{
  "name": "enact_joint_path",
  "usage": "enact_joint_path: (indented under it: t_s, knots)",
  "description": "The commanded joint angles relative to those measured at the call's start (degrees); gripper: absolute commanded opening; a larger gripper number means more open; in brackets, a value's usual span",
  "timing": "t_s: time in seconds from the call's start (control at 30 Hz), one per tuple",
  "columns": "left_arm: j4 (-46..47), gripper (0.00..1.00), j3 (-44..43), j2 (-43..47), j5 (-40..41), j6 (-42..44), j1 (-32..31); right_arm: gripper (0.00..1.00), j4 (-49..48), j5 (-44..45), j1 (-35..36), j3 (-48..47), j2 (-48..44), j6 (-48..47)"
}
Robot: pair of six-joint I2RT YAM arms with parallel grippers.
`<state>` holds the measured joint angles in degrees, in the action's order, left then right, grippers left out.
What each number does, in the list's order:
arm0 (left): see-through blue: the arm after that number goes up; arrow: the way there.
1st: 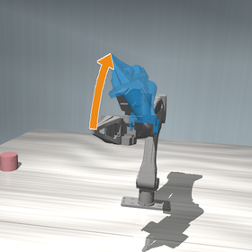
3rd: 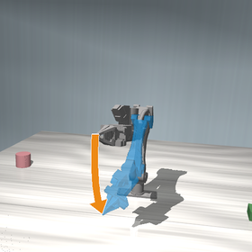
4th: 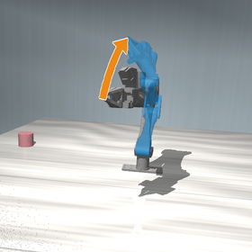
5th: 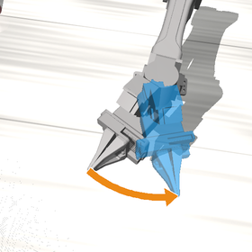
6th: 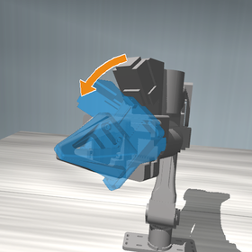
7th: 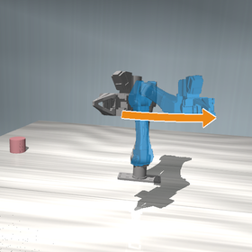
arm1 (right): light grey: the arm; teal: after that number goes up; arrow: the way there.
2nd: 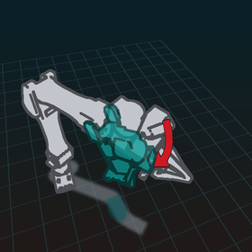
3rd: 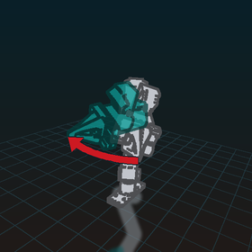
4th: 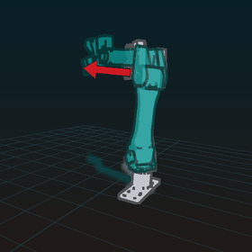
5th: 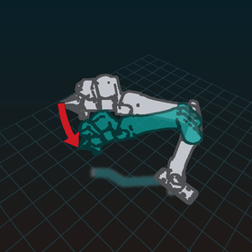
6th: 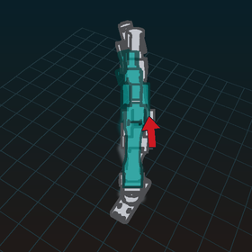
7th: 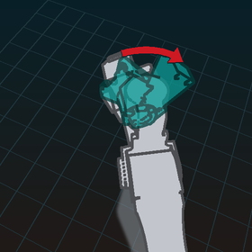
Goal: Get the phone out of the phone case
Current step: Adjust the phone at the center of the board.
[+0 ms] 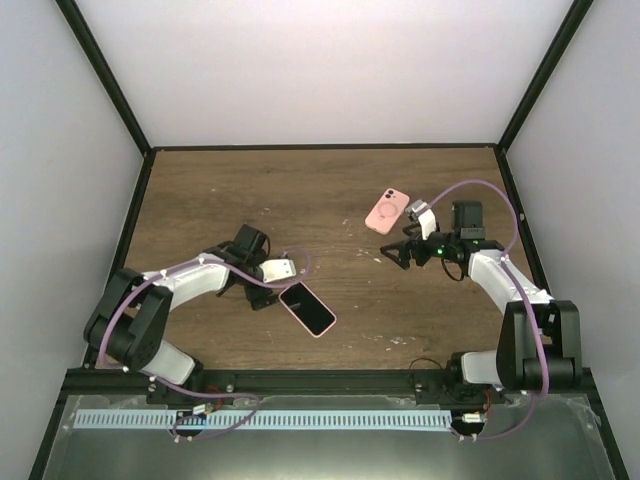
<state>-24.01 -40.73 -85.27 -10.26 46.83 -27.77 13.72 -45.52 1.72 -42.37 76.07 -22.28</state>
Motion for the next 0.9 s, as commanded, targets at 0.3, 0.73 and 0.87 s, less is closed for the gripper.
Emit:
enact_joint_path:
  t_s: [0.3, 0.73, 0.87]
  knots:
    - [6.50, 1.00, -12.92, -14.45, 2.07, -4.82, -3.87, 1.00, -0.89, -1.35, 0.50, -2.51, 0.14, 1.56]
    - [2.58, 1.00, -27.64, -24.11, 0.93, -8.53, -9.36, 1.00, -1.74, 1.85, 0.47, -3.02, -0.16, 3.66]
    - [-0.42, 1.00, -24.70, -18.68, 0.21, -6.41, -6.39, 1.00, -2.03, 2.43, 0.41, -2.90, -0.72, 3.74]
